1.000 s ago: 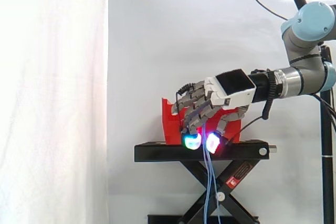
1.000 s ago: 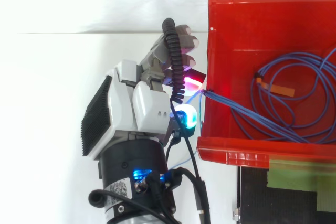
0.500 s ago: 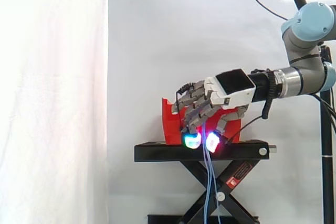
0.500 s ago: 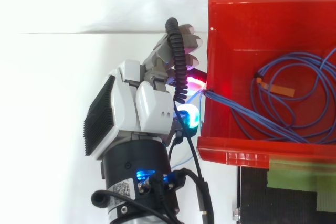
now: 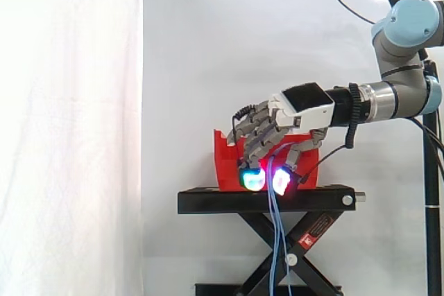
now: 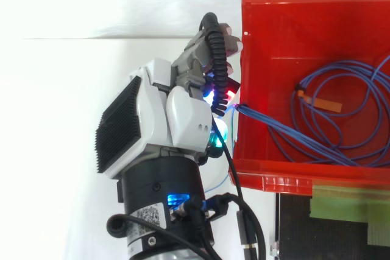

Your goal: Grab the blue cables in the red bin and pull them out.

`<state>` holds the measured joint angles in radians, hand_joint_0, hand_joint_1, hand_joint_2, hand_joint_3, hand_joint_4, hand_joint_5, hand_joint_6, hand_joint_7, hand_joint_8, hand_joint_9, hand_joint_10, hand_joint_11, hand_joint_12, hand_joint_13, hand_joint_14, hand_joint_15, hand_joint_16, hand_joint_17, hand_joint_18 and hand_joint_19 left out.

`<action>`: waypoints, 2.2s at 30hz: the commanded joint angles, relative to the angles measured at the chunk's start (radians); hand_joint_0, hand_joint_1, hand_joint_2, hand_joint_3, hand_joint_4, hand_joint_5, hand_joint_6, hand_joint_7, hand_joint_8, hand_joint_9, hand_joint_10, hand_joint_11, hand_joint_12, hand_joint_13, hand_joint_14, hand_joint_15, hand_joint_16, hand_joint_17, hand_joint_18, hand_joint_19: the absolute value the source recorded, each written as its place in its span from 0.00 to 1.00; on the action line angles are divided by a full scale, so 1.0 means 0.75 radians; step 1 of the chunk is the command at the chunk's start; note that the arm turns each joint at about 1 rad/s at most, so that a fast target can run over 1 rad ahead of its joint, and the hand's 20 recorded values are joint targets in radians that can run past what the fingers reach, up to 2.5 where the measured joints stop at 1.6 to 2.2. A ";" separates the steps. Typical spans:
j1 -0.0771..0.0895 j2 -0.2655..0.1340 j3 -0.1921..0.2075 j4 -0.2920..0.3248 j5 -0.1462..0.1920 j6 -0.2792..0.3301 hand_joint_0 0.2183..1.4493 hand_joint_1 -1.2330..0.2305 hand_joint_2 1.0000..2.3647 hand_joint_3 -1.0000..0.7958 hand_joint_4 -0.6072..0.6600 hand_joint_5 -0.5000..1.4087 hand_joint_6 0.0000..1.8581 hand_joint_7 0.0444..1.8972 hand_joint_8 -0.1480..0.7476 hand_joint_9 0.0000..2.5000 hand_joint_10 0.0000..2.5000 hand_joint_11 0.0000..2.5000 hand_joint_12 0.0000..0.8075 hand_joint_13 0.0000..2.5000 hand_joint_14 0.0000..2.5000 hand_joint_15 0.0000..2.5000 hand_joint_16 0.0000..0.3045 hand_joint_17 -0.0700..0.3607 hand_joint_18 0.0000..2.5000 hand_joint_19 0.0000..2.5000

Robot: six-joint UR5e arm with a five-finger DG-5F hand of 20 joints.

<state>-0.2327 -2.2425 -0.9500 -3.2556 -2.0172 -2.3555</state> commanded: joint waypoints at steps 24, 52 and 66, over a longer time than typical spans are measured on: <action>-0.005 0.000 -0.001 0.023 -0.002 -0.031 0.51 0.14 0.00 0.00 0.65 0.73 0.15 0.45 0.48 0.40 0.01 0.34 0.44 0.28 0.01 0.19 0.17 0.43 0.27 0.28; 0.001 0.000 -0.036 0.021 -0.002 -0.037 0.49 0.16 0.00 0.00 0.67 0.73 0.01 0.40 0.48 0.40 0.01 0.34 0.44 0.28 0.01 0.20 0.17 0.43 0.26 0.29; -0.003 0.002 -0.036 0.021 -0.006 -0.059 0.48 0.17 0.00 0.00 0.68 0.72 0.01 0.38 0.48 0.40 0.01 0.34 0.45 0.28 0.01 0.21 0.17 0.44 0.26 0.29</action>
<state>-0.2336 -2.2417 -0.9774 -3.2396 -2.0218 -2.3986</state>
